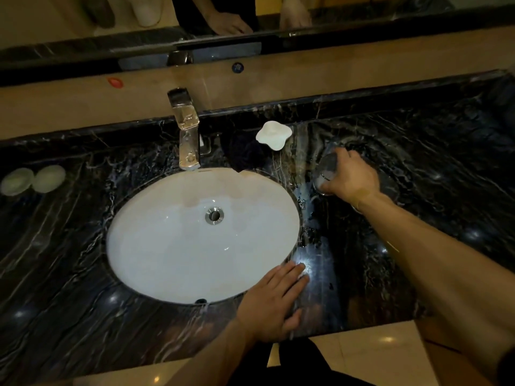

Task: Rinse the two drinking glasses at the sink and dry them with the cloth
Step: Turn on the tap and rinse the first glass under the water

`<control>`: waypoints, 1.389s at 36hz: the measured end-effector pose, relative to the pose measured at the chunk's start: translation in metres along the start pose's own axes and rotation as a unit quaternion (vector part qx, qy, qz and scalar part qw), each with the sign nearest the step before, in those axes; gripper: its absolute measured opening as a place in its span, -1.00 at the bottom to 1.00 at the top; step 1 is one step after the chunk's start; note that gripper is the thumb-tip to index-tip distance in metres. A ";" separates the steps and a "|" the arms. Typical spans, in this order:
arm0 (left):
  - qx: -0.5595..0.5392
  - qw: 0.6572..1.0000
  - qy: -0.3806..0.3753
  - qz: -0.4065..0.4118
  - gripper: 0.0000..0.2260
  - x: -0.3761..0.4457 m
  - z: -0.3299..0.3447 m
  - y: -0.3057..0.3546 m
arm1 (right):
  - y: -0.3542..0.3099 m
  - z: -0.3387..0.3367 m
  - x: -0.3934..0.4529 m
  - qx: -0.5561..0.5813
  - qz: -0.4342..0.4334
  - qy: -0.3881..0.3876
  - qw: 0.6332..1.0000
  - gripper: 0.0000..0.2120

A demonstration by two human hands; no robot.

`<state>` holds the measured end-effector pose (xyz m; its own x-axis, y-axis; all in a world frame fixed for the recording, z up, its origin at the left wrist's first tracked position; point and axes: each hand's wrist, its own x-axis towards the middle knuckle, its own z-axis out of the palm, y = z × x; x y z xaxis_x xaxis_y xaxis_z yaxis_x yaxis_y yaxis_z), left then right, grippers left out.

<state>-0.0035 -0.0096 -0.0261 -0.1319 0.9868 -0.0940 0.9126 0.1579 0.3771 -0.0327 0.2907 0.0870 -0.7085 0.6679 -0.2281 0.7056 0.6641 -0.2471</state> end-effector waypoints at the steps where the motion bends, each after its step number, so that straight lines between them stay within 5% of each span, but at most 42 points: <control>1: 0.000 1.000 -0.003 0.000 -0.38 -0.001 0.000 0.000 | -0.002 0.000 -0.002 0.014 -0.001 0.002 1.000 -0.22; 13: 0.025 1.000 0.011 0.016 -0.40 -0.008 -0.001 -0.006 | -0.032 -0.014 -0.024 0.274 0.001 0.055 0.960 -0.16; 21: 0.051 0.999 0.003 0.006 -0.46 -0.018 -0.007 -0.002 | -0.046 -0.020 -0.062 0.540 -0.001 0.013 0.841 -0.19; 29: 0.049 0.998 -0.010 -0.029 -0.46 -0.042 -0.011 -0.001 | -0.049 -0.005 -0.087 0.600 -0.029 -0.037 0.799 -0.25; 39: 0.043 0.990 0.002 -0.133 -0.50 -0.079 -0.015 -0.002 | -0.062 0.023 -0.106 0.598 -0.068 -0.083 0.794 -0.26; 50: -0.008 0.994 0.014 -0.108 -0.52 -0.107 -0.034 -0.037 | -0.098 0.055 -0.097 0.537 -0.063 -0.121 0.832 -0.28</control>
<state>-0.0362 -0.1194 0.0019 -0.3348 0.9303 -0.1497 0.8556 0.3667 0.3654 -0.0338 0.1423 0.0811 -0.8502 0.4413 -0.2870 0.2975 -0.0470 -0.9536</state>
